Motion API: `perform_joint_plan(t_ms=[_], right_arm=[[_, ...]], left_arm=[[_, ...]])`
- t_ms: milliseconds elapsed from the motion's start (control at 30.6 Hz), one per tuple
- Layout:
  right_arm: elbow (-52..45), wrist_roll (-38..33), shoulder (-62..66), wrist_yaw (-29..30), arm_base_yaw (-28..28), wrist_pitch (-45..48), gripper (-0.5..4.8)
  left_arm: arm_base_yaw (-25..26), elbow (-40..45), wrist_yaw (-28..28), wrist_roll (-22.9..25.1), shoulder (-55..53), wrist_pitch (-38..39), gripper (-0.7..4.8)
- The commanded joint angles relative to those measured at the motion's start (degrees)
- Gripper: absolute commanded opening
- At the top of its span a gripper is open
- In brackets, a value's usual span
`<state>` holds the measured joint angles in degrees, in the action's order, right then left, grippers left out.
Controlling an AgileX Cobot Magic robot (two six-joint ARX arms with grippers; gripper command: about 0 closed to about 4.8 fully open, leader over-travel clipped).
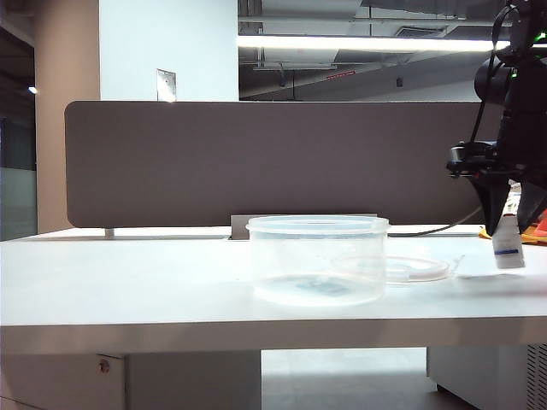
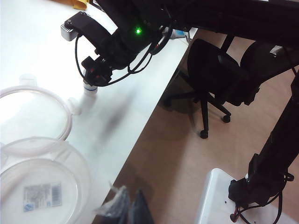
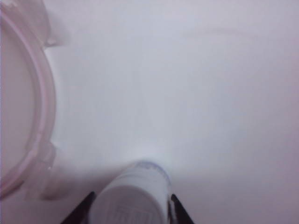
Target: Remove the lid of the round box, pick up the small white medicine bottle inside, and place it on the table.
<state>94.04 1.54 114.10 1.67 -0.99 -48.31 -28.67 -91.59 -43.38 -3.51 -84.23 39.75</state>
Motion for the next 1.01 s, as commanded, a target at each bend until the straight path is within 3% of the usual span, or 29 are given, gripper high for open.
perform_joint_plan(t_ms=[33, 229, 294, 458, 556, 915, 1014], right_arm=[[0.3, 0.0, 0.1, 0.2, 0.0, -0.4, 1.91], [0.3, 0.0, 0.0, 0.2, 0.0, -0.9, 2.27], [0.3, 0.0, 0.0, 0.2, 0.0, -1.1, 2.76], [0.3, 0.0, 0.0, 0.2, 0.0, -0.9, 2.90], [0.4, 0.0, -0.2, 0.2, 0.0, -1.0, 3.77], [0.4, 0.0, -10.2, -0.2, 0.7, -0.1, 3.77], [0.2, -2.0, -13.5, 1.6, 0.6, -0.3, 3.56]], left_arm=[[0.0, -0.4, -0.4, -0.1, 0.2, 0.0, 0.21], [0.0, -0.4, -0.4, -0.1, 0.2, 0.3, 0.21], [0.0, -0.4, -0.4, -0.1, 0.2, 0.7, 0.21], [0.0, -0.4, -0.4, 0.0, 0.2, 1.7, 0.21], [0.0, -0.4, -0.3, 0.1, 0.2, 1.8, 0.21], [0.1, -0.4, 4.1, 3.1, 1.1, 3.1, 0.21], [0.1, -0.3, 9.2, 4.0, 3.0, 3.7, 0.21]])
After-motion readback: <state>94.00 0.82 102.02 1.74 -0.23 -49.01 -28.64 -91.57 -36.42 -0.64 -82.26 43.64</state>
